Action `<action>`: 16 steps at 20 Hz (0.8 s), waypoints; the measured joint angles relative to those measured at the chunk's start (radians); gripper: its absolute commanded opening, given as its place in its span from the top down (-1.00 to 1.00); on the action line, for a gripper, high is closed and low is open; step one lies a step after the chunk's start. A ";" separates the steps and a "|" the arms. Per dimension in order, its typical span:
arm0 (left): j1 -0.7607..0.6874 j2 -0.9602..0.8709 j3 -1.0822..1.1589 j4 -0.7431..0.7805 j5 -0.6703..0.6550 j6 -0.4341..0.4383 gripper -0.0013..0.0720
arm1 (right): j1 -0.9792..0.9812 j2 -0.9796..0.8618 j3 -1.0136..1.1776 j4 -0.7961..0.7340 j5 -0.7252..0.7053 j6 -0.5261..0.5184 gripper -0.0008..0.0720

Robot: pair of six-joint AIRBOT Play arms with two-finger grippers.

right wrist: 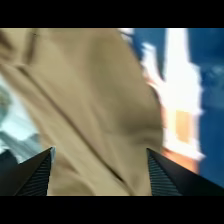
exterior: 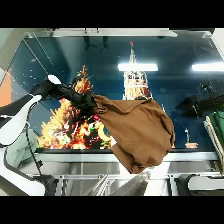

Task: Fold the shirts.

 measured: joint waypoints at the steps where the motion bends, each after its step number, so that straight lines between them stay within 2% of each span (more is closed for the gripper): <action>1: 0.000 -0.004 0.004 -0.016 0.012 0.011 0.93 | -0.003 0.000 -0.006 -0.034 -0.006 0.007 -0.79; 7: 0.035 0.008 0.084 -0.076 0.021 0.033 0.93 | -0.002 0.000 -0.163 -0.151 -0.055 0.023 -0.77; 11: 0.060 0.012 0.113 -0.083 0.003 0.036 0.93 | 0.045 -0.021 -0.299 -0.050 -0.061 -0.002 -0.76; 12: 0.066 0.013 0.116 -0.084 -0.002 0.037 0.93 | 0.069 -0.030 -0.319 -0.016 -0.067 -0.020 -0.56; 13: 0.070 0.013 0.118 -0.084 -0.006 0.037 0.93 | 0.096 -0.038 -0.333 0.011 -0.081 -0.035 0.15; 14: 0.074 0.013 0.119 -0.085 -0.014 0.037 0.93 | 0.128 -0.046 -0.344 0.035 -0.119 -0.055 0.62; 16: 0.081 0.014 0.121 -0.092 -0.032 0.037 0.93 | 0.183 -0.051 -0.346 0.119 -0.158 -0.101 0.64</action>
